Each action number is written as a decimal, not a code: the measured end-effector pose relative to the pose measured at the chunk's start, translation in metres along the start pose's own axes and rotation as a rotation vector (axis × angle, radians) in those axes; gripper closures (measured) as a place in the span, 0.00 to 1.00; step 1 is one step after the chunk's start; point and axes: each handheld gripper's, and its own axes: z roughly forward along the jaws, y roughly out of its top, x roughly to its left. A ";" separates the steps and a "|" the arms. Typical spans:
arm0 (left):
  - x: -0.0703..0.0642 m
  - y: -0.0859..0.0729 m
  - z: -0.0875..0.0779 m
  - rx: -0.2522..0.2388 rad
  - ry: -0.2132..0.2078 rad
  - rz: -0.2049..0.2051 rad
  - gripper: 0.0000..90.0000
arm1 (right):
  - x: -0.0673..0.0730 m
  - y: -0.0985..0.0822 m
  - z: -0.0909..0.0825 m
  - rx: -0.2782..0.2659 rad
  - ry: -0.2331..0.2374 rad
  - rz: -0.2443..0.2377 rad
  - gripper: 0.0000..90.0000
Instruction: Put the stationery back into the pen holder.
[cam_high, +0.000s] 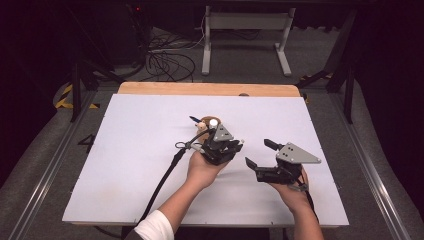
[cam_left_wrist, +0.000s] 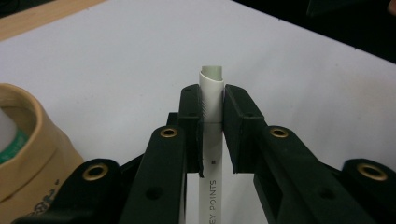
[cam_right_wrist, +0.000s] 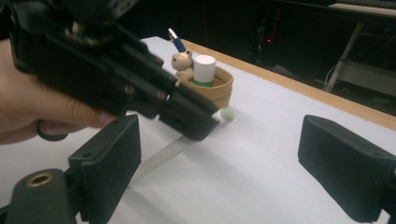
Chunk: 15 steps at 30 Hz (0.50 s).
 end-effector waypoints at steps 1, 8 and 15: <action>0.001 0.001 -0.002 -0.009 0.000 -0.001 0.87 | 0.002 0.000 0.002 0.001 0.006 -0.002 0.16; 0.002 0.002 -0.015 -0.055 0.002 -0.002 0.87 | 0.012 -0.002 0.014 0.016 0.027 -0.005 0.17; -0.002 0.003 -0.024 -0.088 -0.005 0.009 0.87 | 0.017 -0.007 0.025 0.023 0.042 0.025 0.20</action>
